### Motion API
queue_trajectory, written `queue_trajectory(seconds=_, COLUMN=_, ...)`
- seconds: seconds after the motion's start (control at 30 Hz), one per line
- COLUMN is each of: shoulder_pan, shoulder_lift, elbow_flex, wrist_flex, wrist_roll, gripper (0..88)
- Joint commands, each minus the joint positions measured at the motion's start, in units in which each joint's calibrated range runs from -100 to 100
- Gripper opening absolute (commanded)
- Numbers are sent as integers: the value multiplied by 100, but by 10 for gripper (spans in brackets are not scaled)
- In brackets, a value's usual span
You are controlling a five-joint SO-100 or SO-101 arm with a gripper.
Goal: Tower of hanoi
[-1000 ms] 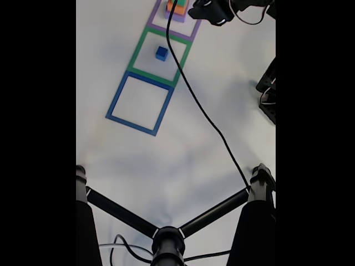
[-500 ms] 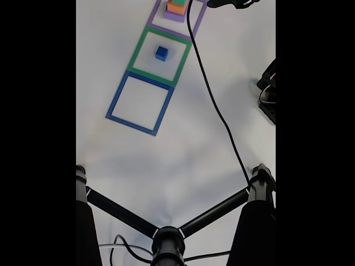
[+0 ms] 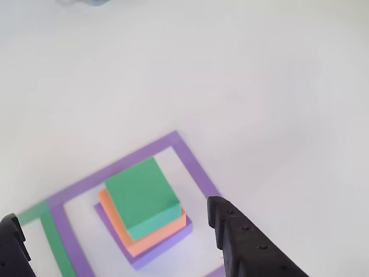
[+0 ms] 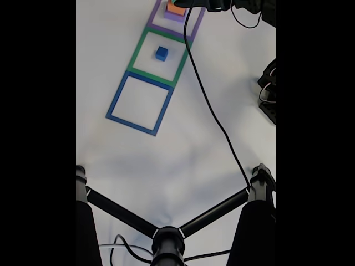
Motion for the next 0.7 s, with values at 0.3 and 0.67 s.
queue_trajectory(seconds=0.3, shoulder_pan=161, shoulder_lift=1194, elbow_flex=304, wrist_flex=-2329, wrist_roll=0, gripper=388)
queue_trajectory(seconds=0.67, shoulder_pan=39, shoulder_lift=2268, elbow_flex=622, wrist_flex=-3858, wrist_roll=0, gripper=368)
